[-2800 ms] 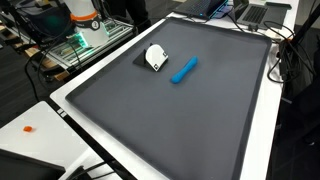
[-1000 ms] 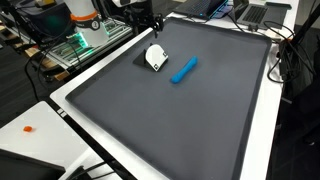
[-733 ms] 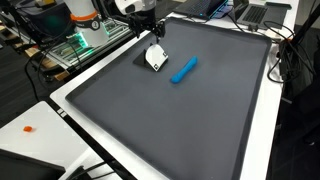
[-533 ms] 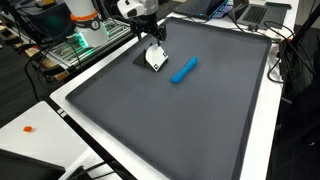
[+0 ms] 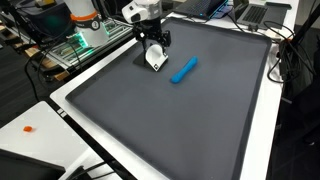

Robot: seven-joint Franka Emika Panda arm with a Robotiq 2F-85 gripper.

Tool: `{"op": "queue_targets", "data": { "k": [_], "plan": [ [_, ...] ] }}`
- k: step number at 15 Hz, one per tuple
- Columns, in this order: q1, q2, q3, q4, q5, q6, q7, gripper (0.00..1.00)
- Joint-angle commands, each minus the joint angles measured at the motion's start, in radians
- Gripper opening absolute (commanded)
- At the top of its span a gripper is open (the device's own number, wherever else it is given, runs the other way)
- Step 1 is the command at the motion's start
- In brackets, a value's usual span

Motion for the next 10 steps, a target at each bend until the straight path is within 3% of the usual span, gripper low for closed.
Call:
{"op": "queue_targets", "data": {
  "k": [1, 2, 4, 5, 7, 10],
  "plan": [
    [0.018, 0.010, -0.019, -0.010, -0.044, 0.052, 0.051, 1.00],
    [0.018, 0.010, -0.021, -0.011, -0.051, 0.059, 0.058, 1.00],
    [0.018, 0.008, -0.023, -0.011, -0.054, 0.065, 0.062, 0.88],
    [0.018, 0.008, -0.023, -0.011, -0.055, 0.068, 0.066, 0.71],
    [0.019, 0.008, -0.024, -0.010, -0.049, 0.069, 0.067, 0.66],
    [0.019, 0.007, -0.024, -0.011, -0.043, 0.077, 0.070, 0.38]
  ]
}}
